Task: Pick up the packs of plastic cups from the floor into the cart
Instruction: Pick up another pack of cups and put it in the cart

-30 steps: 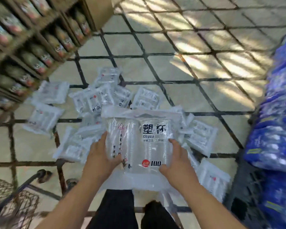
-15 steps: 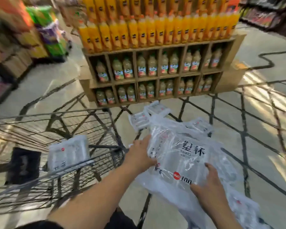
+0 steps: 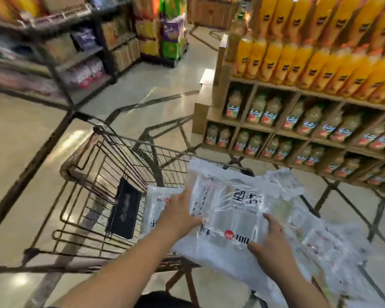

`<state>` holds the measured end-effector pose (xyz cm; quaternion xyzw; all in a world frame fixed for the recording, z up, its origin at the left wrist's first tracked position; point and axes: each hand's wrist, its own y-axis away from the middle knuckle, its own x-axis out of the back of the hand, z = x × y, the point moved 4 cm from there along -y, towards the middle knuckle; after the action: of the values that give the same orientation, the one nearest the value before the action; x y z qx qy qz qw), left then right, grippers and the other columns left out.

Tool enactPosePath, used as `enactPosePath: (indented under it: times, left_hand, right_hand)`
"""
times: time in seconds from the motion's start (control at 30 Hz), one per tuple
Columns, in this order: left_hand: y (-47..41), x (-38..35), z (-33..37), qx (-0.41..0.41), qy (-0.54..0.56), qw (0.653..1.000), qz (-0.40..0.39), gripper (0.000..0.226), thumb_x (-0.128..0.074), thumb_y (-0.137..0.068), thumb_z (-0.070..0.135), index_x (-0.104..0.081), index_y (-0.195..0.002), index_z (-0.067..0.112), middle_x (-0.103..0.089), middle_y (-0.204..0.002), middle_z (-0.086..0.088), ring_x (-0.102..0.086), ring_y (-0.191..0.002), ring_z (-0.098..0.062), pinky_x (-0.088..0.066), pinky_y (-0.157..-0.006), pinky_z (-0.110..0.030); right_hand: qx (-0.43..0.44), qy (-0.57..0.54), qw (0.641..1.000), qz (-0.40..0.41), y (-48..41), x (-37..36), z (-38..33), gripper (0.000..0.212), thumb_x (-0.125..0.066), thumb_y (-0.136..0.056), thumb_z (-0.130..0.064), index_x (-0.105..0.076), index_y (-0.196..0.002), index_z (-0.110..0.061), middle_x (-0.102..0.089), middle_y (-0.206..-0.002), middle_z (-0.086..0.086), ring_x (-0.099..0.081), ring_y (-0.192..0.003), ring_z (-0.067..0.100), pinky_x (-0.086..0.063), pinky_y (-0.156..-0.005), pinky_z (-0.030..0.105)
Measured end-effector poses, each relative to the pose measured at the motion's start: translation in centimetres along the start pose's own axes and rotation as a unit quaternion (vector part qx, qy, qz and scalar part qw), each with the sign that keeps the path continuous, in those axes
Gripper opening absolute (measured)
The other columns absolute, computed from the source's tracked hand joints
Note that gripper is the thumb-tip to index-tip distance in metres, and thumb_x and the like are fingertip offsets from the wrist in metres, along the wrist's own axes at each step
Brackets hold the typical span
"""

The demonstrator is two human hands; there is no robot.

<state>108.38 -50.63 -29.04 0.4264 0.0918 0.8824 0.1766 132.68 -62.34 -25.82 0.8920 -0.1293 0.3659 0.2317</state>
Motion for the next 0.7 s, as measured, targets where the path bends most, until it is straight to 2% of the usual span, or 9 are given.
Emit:
enactPosePath:
  times: [0.07, 0.1, 0.17, 0.23, 0.3, 0.43, 0.57, 0.63, 0.7]
  left_hand:
    - [-1.7, 4.1, -4.7, 0.031, 0.012, 0.999, 0.016, 0.108, -0.074, -0.071, 0.050, -0.003, -0.152, 0.046, -0.038, -0.141, -0.007, -0.041, -0.127, -0.029, -0.044, -0.101, -0.047]
    - [-2.3, 5.9, -6.8, 0.047, 0.014, 0.999, 0.022, 0.107, -0.075, -0.071, 0.049, -0.006, -0.152, 0.046, -0.039, -0.139, -0.006, -0.043, -0.124, -0.028, -0.045, -0.098, -0.044]
    - [-3.4, 8.7, -10.6, 0.077, 0.007, 0.997, 0.027, 0.105, -0.076, -0.072, 0.048, -0.009, -0.152, 0.044, -0.043, -0.132, -0.006, -0.050, -0.113, -0.025, -0.049, -0.089, -0.040]
    - [-4.4, 9.9, -13.5, 0.099, 0.003, 0.995, 0.024, 0.107, -0.075, -0.071, 0.047, -0.005, -0.151, 0.046, -0.044, -0.120, -0.005, -0.054, -0.100, -0.023, -0.052, -0.082, -0.038]
    - [-5.3, 9.6, -15.7, 0.119, 0.018, 0.993, 0.015, 0.111, -0.077, -0.072, 0.045, 0.000, -0.152, 0.047, -0.045, -0.119, -0.005, -0.054, -0.100, -0.022, -0.051, -0.083, -0.037]
    - [-5.7, 6.6, -18.9, 0.151, 0.080, 0.985, -0.003, 0.112, -0.081, -0.073, 0.037, -0.001, -0.152, 0.048, -0.048, -0.129, -0.005, -0.053, -0.105, -0.019, -0.049, -0.086, -0.037]
    - [-5.0, 3.1, -20.9, 0.210, 0.099, 0.973, -0.017, 0.114, -0.078, -0.079, 0.033, 0.009, -0.151, 0.048, -0.036, -0.147, -0.008, -0.050, -0.114, -0.022, -0.044, -0.092, -0.038]
    - [-5.2, 1.5, -21.7, 0.242, 0.102, 0.964, -0.031, 0.115, -0.077, -0.081, 0.029, 0.013, -0.150, 0.049, -0.033, -0.145, -0.014, -0.051, -0.104, -0.022, -0.044, -0.090, -0.038]
    - [-5.9, 0.0, -22.5, 0.263, 0.091, 0.960, -0.038, 0.114, -0.078, -0.081, 0.031, 0.011, -0.151, 0.048, -0.032, -0.144, -0.019, -0.055, -0.105, -0.028, -0.047, -0.093, -0.040]
  right_hand:
    - [0.013, 0.003, 0.999, -0.031, -2.2, -4.1, -4.6, 0.089, -0.075, -0.074, -0.016, -0.029, -0.149, -0.030, -0.041, -0.149, 0.006, -0.051, -0.122, 0.024, -0.044, -0.087, 0.032]
    - [0.014, 0.001, 0.999, -0.050, -3.1, -6.0, -6.5, 0.091, -0.077, -0.073, -0.018, -0.028, -0.148, -0.033, -0.045, -0.145, 0.007, -0.055, -0.116, 0.025, -0.048, -0.086, 0.034]
    - [0.009, 0.003, 0.996, -0.090, -4.5, -9.5, -9.4, 0.092, -0.078, -0.073, -0.023, -0.025, -0.147, -0.038, -0.050, -0.134, 0.007, -0.059, -0.100, 0.020, -0.053, -0.079, 0.036]
    - [0.003, 0.014, 0.993, -0.117, -5.6, -12.3, -11.4, 0.092, -0.078, -0.077, -0.024, -0.023, -0.149, -0.040, -0.049, -0.132, 0.005, -0.054, -0.090, 0.011, -0.048, -0.069, 0.027]
    - [-0.002, 0.024, 0.991, -0.131, -7.0, -14.6, -12.1, 0.092, -0.078, -0.079, -0.022, -0.021, -0.149, -0.041, -0.047, -0.135, 0.005, -0.050, -0.090, 0.009, -0.043, -0.067, 0.022]
    - [-0.018, 0.050, 0.984, -0.173, -9.7, -18.1, -10.9, 0.092, -0.076, -0.080, -0.017, -0.021, -0.149, -0.044, -0.041, -0.141, 0.007, -0.055, -0.090, 0.009, -0.045, -0.058, 0.015]
    - [-0.023, 0.079, 0.974, -0.213, -11.7, -20.9, -8.6, 0.094, -0.075, -0.079, -0.015, -0.019, -0.146, -0.050, -0.038, -0.146, 0.005, -0.059, -0.102, 0.017, -0.059, -0.072, 0.032]
    - [-0.033, 0.094, 0.967, -0.236, -12.5, -22.5, -7.4, 0.094, -0.075, -0.079, -0.015, -0.018, -0.145, -0.050, -0.037, -0.145, 0.004, -0.059, -0.105, 0.021, -0.059, -0.079, 0.040]
    - [-0.047, 0.099, 0.963, -0.245, -13.4, -24.0, -6.0, 0.093, -0.074, -0.079, -0.013, -0.019, -0.146, -0.046, -0.039, -0.143, 0.006, -0.060, -0.102, 0.021, -0.058, -0.080, 0.043]
